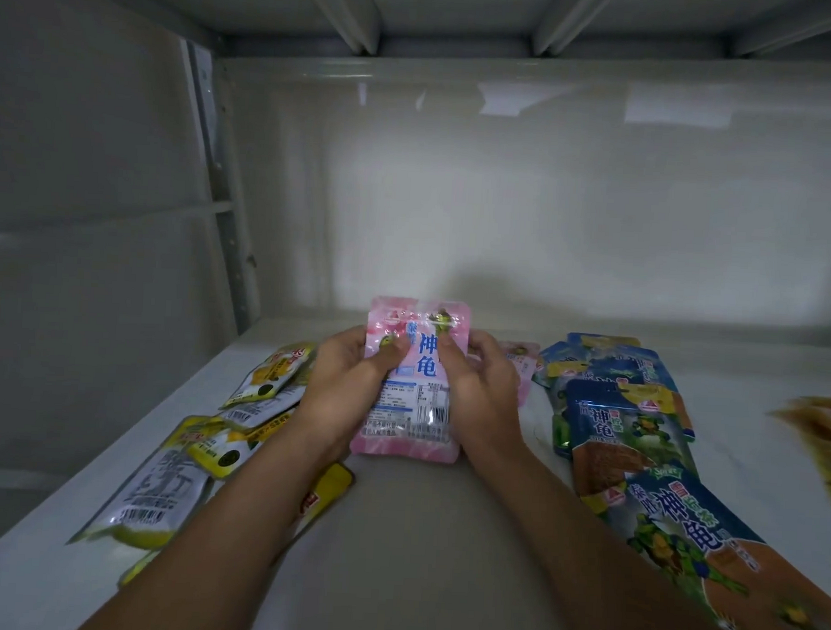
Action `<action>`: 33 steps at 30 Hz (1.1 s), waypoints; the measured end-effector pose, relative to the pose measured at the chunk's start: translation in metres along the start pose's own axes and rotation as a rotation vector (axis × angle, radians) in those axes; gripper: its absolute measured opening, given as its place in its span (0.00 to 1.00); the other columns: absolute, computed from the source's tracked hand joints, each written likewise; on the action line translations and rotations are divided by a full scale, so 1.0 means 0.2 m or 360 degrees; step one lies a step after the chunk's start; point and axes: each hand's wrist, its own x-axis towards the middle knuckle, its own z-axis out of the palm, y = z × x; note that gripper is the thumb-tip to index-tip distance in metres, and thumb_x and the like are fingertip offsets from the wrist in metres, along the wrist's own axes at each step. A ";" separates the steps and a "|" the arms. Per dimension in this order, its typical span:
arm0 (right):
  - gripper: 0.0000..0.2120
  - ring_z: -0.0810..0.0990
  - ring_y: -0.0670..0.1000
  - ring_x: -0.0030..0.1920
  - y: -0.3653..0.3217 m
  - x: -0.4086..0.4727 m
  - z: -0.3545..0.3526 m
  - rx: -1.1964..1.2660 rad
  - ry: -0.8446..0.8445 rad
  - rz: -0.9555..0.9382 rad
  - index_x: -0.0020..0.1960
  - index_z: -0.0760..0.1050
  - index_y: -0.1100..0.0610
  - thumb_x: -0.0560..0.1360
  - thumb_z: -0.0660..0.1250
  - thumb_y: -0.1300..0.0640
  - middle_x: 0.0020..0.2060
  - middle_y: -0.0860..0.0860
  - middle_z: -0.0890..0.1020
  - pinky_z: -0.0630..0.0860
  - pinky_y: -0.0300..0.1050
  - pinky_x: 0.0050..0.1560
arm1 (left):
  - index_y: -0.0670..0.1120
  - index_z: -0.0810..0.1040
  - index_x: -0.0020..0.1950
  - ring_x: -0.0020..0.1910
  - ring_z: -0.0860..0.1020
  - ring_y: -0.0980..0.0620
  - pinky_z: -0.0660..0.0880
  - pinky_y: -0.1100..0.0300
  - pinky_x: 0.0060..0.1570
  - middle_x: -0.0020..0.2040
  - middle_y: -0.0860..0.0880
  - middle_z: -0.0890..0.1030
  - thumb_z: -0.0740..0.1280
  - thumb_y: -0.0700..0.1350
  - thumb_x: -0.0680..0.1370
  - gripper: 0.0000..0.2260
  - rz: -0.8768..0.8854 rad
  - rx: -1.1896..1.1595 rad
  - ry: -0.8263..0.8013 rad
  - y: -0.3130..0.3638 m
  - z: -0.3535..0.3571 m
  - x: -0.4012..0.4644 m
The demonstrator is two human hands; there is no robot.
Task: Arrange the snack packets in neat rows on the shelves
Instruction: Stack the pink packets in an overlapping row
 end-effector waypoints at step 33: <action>0.08 0.83 0.41 0.33 0.01 -0.01 -0.03 -0.0226 -0.0065 -0.0197 0.46 0.83 0.55 0.82 0.69 0.55 0.33 0.46 0.85 0.76 0.34 0.33 | 0.39 0.85 0.55 0.43 0.88 0.45 0.84 0.55 0.40 0.47 0.42 0.89 0.68 0.45 0.84 0.10 0.0048 0.0280 -0.0086 -0.04 -0.03 0.04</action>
